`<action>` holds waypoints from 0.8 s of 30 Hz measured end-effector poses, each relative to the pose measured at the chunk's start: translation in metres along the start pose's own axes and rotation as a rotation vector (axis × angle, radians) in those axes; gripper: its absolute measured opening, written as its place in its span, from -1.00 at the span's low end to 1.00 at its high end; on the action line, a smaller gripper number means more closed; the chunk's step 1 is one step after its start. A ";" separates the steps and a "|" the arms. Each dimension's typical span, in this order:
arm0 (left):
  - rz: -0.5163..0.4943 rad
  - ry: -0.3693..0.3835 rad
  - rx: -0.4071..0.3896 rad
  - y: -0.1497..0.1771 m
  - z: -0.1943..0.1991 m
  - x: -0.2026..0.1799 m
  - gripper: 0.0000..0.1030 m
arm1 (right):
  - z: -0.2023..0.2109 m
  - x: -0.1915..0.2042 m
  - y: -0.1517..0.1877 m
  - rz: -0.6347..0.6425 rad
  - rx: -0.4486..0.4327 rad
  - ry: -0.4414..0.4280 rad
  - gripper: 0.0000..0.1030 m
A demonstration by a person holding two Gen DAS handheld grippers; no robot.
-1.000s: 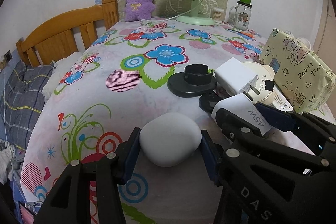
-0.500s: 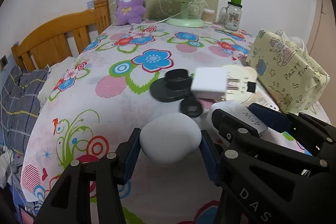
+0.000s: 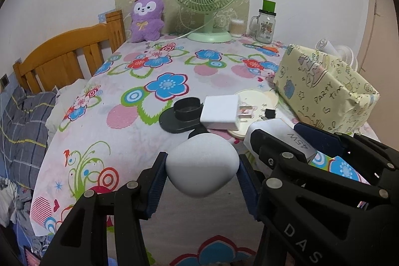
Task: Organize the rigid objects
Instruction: 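Carry the earbud case in the left tool while the right tool carries the charger toward the yellow box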
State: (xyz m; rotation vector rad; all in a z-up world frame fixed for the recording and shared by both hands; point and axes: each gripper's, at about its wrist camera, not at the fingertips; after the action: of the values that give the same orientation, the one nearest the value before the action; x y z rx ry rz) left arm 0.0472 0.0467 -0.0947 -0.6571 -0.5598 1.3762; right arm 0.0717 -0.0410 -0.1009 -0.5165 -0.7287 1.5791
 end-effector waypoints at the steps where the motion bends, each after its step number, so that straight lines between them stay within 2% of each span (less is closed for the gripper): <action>1: -0.002 -0.001 -0.002 -0.002 0.002 -0.002 0.10 | 0.002 -0.001 -0.001 -0.001 -0.002 0.000 0.00; 24: -0.042 -0.011 -0.060 -0.046 0.035 -0.031 0.11 | 0.045 -0.025 -0.040 -0.013 -0.070 0.000 0.00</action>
State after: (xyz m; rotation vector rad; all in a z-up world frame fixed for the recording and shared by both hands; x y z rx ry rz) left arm 0.0508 0.0160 -0.0372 -0.6832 -0.6225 1.3284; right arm 0.0724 -0.0710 -0.0431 -0.5621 -0.7886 1.5451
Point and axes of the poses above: each gripper's, at about its wrist camera, not at the fingertips, and z roughly against the way its jaws point, x to its left, y to its underside, and after that the axes turned 1 degree about -z, right-handed
